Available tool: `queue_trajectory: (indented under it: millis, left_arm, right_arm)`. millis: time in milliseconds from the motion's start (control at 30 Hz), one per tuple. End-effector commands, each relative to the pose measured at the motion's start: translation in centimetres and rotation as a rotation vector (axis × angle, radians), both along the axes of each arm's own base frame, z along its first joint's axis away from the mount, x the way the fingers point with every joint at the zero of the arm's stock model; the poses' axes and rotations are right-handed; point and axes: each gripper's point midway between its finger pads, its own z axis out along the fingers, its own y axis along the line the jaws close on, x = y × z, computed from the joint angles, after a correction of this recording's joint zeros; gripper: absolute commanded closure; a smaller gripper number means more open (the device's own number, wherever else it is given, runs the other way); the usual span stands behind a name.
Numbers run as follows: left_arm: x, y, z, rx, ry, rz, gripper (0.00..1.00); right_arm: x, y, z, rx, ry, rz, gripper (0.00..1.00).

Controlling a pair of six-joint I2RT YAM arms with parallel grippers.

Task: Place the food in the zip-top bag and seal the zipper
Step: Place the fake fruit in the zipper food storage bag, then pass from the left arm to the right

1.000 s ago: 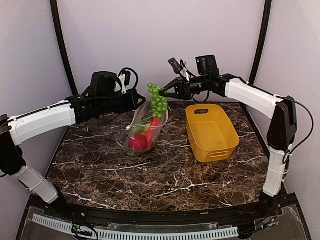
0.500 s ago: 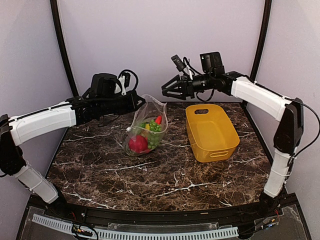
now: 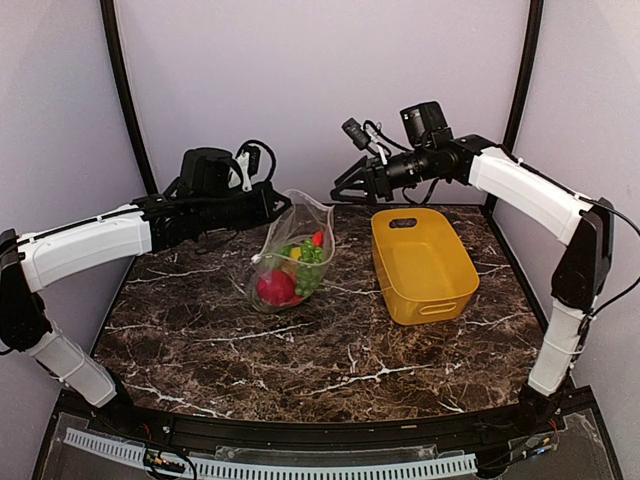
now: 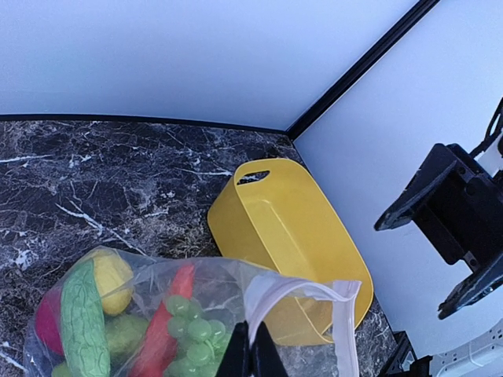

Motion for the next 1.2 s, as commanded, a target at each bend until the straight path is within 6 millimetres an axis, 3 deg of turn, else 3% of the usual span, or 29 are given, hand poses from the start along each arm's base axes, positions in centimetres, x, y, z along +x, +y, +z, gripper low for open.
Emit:
queue_trajectory:
  millis: [0, 200, 467, 700, 733, 833, 900, 1167]
  left_arm:
    - [-0.9, 0.1, 1.2, -0.024, -0.032, -0.044, 0.99]
    - [-1.6, -0.6, 0.6, 0.007, -0.022, -0.112, 0.99]
    - [-2.3, -1.1, -0.2, 0.050, -0.006, -0.180, 0.99]
    - [-2.1, -1.4, 0.1, 0.051, -0.014, -0.189, 0.99]
    - [-2.1, -1.5, 0.2, 0.056, -0.018, -0.190, 0.99]
    - [-1.9, -1.4, -0.1, 0.079, -0.014, -0.184, 0.99]
    - [-1.8, -1.5, -0.2, 0.084, -0.013, -0.190, 0.99]
    - [-1.6, -2.4, 0.3, 0.071, -0.017, -0.223, 0.99]
  right_arm:
    - [0.6, 0.5, -2.5, -0.093, 0.030, -0.006, 0.36]
    - [2.5, 1.5, -3.5, -0.151, -0.005, -0.031, 0.36]
    - [2.5, 3.2, -5.8, -0.228, -0.052, -0.009, 0.39]
    - [2.6, 3.8, -6.3, -0.266, -0.082, -0.007, 0.58]
    - [2.2, 3.8, -5.9, -0.260, -0.075, 0.010, 0.58]
    - [-0.1, 4.0, -4.6, -0.244, -0.070, 0.078, 0.42]
    - [-1.2, 4.2, -4.5, -0.261, -0.101, 0.093, 0.37]
    - [0.3, 4.8, -7.1, -0.411, -0.208, -0.011, 0.52]
